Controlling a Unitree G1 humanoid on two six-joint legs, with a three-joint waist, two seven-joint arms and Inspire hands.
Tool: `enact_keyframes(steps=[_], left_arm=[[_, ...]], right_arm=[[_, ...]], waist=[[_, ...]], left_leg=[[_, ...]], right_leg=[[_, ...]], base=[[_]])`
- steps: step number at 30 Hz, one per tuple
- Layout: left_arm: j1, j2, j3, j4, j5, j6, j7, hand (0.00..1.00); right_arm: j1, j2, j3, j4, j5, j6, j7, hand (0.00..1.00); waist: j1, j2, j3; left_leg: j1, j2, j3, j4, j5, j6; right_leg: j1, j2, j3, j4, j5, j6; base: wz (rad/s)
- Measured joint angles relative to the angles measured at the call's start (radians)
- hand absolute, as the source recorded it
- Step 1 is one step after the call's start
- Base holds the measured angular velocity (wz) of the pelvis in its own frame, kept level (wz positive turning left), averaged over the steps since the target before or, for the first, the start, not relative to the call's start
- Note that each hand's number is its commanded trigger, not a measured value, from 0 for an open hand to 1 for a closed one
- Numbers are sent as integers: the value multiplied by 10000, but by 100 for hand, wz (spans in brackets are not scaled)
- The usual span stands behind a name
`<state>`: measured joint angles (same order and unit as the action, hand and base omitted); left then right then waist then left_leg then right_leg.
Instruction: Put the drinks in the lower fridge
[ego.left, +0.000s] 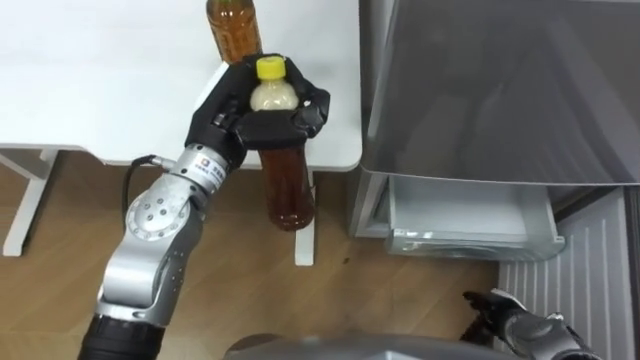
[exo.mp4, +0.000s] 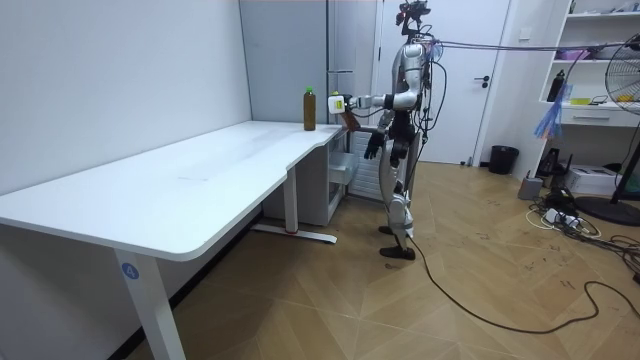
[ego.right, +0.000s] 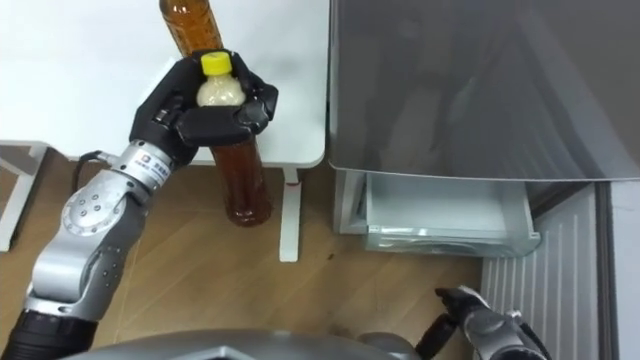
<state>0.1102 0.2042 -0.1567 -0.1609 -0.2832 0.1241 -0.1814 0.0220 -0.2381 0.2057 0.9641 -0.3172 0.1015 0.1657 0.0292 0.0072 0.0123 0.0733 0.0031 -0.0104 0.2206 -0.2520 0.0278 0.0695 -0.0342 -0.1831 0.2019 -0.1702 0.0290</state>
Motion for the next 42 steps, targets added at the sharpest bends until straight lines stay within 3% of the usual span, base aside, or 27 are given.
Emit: enact_keyframes(steps=[2, 4, 8, 17, 31, 42], left_arm=[[0, 16, -88, 0, -2, 0, -74, 100], [5, -13, -126, 1, 1, 0, -160, 100], [9, -23, -110, -4, 13, 0, -287, 100], [20, 30, -14, -17, 24, -81, -476, 100], [62, -37, -61, -16, 38, -213, -812, 100], [202, -43, -595, -15, -28, -213, -1155, 100]], right_arm=[[-86, 136, -5, -452, 257, -204, 9, 0], [-173, 599, 134, -782, 622, -447, 238, 0], [-150, 937, 575, -1376, 984, -466, 1006, 0], [23, 814, 664, -3148, 1945, -665, 2437, 0], [428, 682, 665, -5226, 2243, -651, 5225, 0], [428, 725, 887, -5358, 3310, -647, 5792, 0]], waist=[[-12, -1, -1], [-25, -6, -14], [83, 15, -28], [82, -131, -65], [64, -128, -19], [37, -172, 17]], left_leg=[[-17, 4, -93, 16, 14, -24], [-6, 16, -182, 28, 38, -57], [-6, 6, -213, 39, 52, -55], [272, -3, -225, 3, 52, -53], [163, -20, -471, 37, 50, -56], [59, -95, -480, 156, 55, -47]], right_leg=[[17, 0, -131, -2, 0, 0], [34, 12, -197, -10, 0, 0], [9, -10, -239, -8, 0, 0], [447, -46, -417, -213, -1, 1], [486, -38, -647, -166, 0, 0], [427, -117, -643, -160, -1, 1]], base=[[14], [11], [4], [2], [6], [0]])
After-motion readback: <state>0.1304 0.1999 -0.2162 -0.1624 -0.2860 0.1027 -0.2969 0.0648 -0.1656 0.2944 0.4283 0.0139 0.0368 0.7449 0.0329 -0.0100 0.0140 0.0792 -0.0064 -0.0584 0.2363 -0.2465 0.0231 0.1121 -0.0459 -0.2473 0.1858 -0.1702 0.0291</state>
